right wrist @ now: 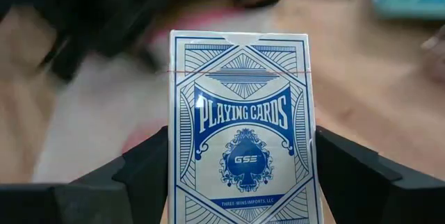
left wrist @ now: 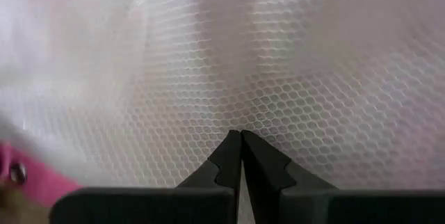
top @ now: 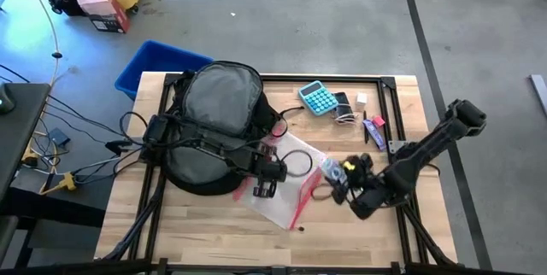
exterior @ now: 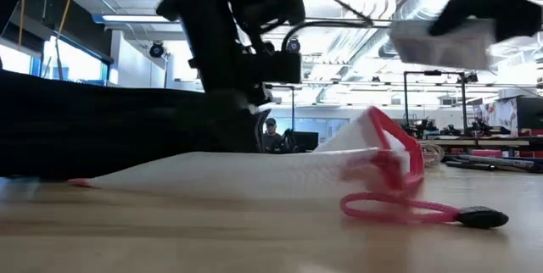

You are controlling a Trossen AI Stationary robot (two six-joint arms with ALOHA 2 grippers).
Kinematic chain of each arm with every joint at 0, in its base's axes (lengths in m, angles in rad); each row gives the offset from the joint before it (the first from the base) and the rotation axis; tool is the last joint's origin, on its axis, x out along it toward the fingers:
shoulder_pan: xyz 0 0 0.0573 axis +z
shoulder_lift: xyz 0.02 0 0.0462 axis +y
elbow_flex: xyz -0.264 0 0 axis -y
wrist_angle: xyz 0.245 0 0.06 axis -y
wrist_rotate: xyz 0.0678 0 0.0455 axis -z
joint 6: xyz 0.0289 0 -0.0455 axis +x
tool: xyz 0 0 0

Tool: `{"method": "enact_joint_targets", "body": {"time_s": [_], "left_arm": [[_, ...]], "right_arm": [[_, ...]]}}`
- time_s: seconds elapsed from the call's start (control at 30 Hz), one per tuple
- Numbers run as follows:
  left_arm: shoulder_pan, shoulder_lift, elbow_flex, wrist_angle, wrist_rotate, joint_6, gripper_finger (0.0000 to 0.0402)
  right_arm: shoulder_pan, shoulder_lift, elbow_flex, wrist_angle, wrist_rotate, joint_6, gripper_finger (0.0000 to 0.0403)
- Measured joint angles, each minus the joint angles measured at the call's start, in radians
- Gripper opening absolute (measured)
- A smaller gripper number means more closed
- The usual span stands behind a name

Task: Unpack backpack
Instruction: Remove the white game card in the pink zip bag, then prepare the pink zip bag

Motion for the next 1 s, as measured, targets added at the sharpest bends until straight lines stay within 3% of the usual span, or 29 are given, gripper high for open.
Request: {"method": "enact_joint_targets", "body": {"time_s": [0.17,0.4,0.53,0.73,1.0], "left_arm": [[-0.042,-0.004,0.049,-0.046,-0.093,0.05,0.0],[-0.103,-0.084,0.158,-0.263,-0.171,-0.031,0.0011],[-0.155,-0.155,0.154,-0.291,-0.174,-0.087,0.0017],[-0.238,-0.22,0.156,-0.266,-0.179,-0.132,0.0017],[-0.287,-0.23,0.157,-0.232,-0.186,-0.08,0.0017]], "right_arm": [[-0.2,0.017,0.0,-0.002,0.002,-0.088,0.0276],[-0.465,0.16,-0.001,0.057,-0.216,-0.291,0.0275],[-0.557,0.256,-0.001,0.072,-0.274,-0.299,0.0281],[-0.668,0.385,-0.001,0.166,-0.235,-0.333,0.0343],[-0.659,0.374,-0.001,0.187,-0.214,-0.386,0.0357]]}}
